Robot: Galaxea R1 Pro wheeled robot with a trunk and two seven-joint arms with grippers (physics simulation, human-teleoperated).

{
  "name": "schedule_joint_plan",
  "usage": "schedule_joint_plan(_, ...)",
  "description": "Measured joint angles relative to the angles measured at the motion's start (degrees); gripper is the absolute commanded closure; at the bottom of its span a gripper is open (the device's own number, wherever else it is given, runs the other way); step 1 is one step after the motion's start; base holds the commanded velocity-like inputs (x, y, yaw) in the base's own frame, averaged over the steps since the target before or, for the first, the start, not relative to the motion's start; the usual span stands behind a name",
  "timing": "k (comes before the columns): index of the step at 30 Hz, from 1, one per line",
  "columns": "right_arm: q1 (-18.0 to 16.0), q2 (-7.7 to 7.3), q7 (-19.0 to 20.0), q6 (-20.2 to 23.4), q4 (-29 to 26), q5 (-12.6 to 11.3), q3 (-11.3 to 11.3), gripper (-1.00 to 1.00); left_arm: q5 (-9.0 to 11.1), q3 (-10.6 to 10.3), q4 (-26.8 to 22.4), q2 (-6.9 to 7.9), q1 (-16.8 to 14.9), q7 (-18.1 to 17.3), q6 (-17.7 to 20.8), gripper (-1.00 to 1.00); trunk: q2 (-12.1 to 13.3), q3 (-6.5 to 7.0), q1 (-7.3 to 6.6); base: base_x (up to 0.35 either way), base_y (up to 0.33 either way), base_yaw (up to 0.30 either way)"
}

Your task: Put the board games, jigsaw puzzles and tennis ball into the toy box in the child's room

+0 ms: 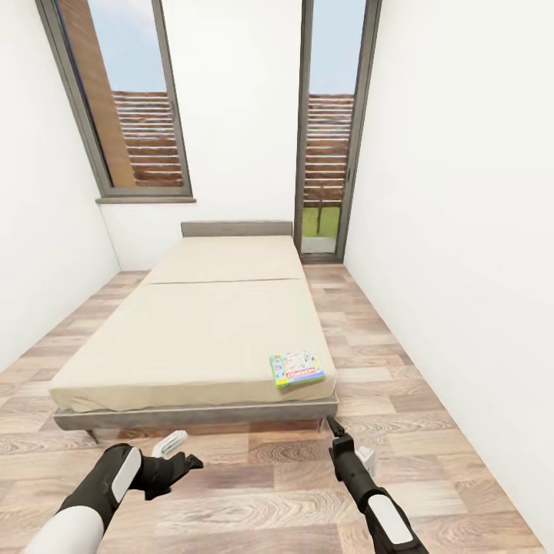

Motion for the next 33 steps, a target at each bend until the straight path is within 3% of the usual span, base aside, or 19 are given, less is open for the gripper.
schedule_joint_plan(18, -0.3, 0.0, 0.2, -0.2, -0.4, 0.2, 0.1, -1.0, 0.0, -0.1, -0.3, 4.67, -0.2, -0.2, 3.2, -1.0, -7.2, -3.23, 3.95, 0.0, 0.0, 0.0)
schedule_joint_plan(29, -1.7, 0.0, 0.6, 0.0, -0.3, 0.6, 0.2, -1.0, 0.3, 0.0, -0.3, 8.34, -0.2, -0.5, 3.8, -1.0, -7.2, -3.24, 3.96, 0.0, 0.0, 0.0)
schedule_joint_plan(33, -1.7, 0.0, 0.7, 0.1, -0.3, 0.7, 1.4, -1.0, 0.2, -0.1, -0.3, 9.92, -0.2, -0.6, 3.8, -1.0, -7.2, -3.24, 3.96, 0.0, 0.0, 0.0)
